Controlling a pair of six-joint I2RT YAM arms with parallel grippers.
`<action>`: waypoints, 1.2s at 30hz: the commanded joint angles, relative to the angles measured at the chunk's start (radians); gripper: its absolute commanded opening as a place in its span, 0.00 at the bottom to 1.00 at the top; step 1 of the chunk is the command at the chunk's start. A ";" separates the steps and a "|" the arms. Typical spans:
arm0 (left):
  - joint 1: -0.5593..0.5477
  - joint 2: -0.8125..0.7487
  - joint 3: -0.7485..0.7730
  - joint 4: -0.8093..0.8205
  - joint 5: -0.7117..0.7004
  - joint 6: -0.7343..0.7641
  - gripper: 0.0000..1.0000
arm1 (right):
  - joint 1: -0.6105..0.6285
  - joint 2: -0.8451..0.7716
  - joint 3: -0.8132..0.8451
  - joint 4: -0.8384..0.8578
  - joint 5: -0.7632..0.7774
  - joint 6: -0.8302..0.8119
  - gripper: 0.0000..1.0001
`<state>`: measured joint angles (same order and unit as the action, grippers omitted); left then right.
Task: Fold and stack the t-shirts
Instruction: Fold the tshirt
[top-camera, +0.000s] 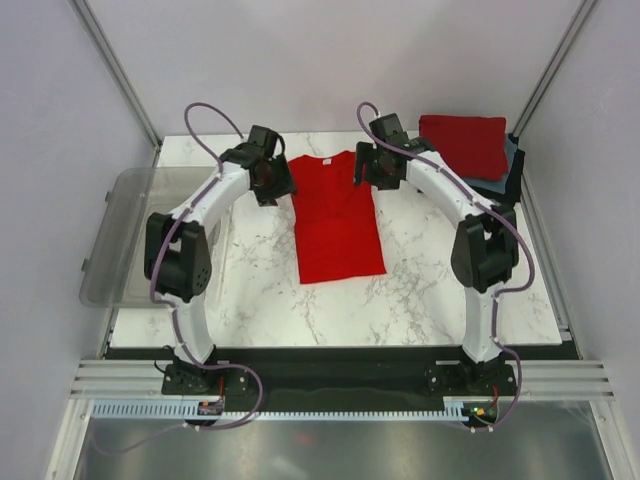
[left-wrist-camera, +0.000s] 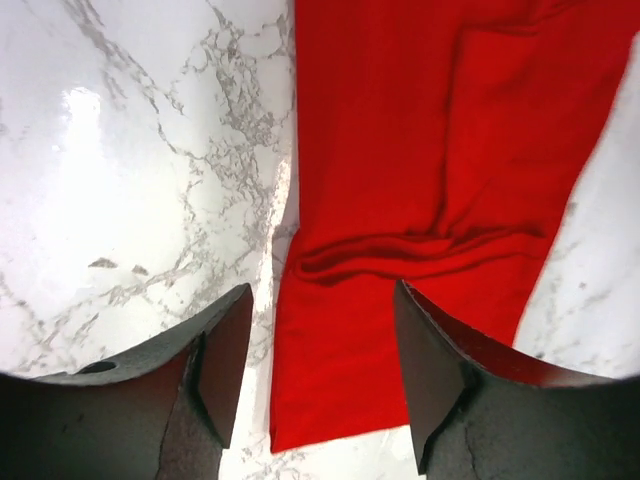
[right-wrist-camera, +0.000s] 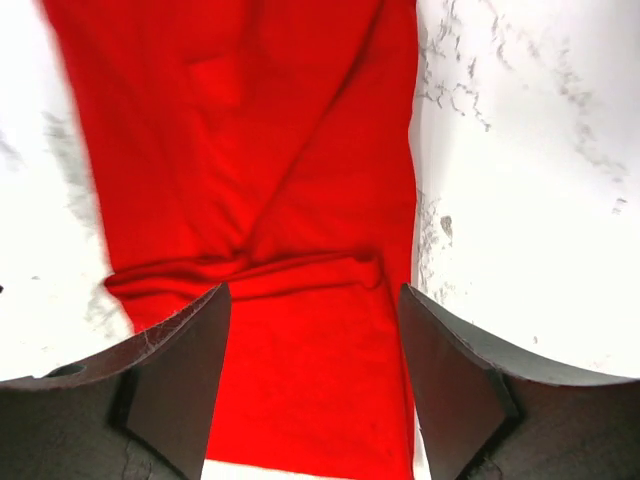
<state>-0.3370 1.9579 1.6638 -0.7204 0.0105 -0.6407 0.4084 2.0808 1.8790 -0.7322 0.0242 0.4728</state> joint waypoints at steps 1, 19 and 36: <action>-0.007 -0.167 0.025 -0.096 0.022 0.065 0.66 | 0.035 -0.191 -0.057 -0.064 0.013 -0.008 0.75; -0.111 -0.697 -0.868 0.266 0.204 -0.077 0.68 | 0.084 -0.593 -0.981 0.326 -0.101 0.072 0.66; -0.171 -0.622 -0.989 0.433 0.134 -0.154 0.63 | -0.019 -0.525 -1.126 0.516 -0.196 0.038 0.45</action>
<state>-0.4980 1.3121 0.6956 -0.3592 0.1780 -0.7441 0.3981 1.5379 0.7769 -0.2897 -0.1368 0.5236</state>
